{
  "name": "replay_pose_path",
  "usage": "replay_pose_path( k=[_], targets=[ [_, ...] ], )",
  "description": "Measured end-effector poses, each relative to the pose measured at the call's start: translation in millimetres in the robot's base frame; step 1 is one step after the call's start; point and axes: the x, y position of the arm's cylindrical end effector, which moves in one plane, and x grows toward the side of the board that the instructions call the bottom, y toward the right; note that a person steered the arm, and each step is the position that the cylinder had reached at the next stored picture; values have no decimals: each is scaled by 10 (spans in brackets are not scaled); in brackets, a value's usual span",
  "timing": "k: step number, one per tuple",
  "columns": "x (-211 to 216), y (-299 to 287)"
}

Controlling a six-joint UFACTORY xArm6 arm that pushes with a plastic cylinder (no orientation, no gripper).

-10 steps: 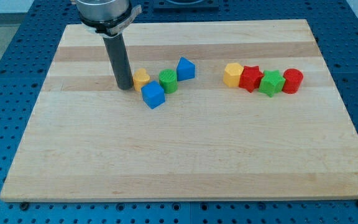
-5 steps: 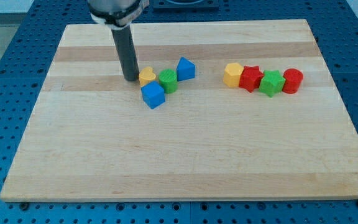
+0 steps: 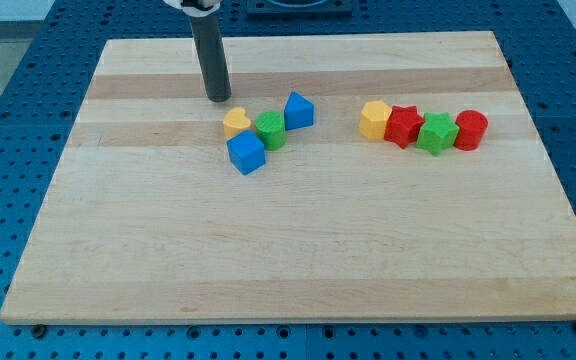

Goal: Move the yellow heart left to the green circle

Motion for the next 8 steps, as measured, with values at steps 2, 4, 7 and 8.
replay_pose_path(
  k=[2, 4, 7, 8],
  targets=[
    [109, 44],
    [163, 154],
    [253, 191],
    [300, 191]
  ],
)
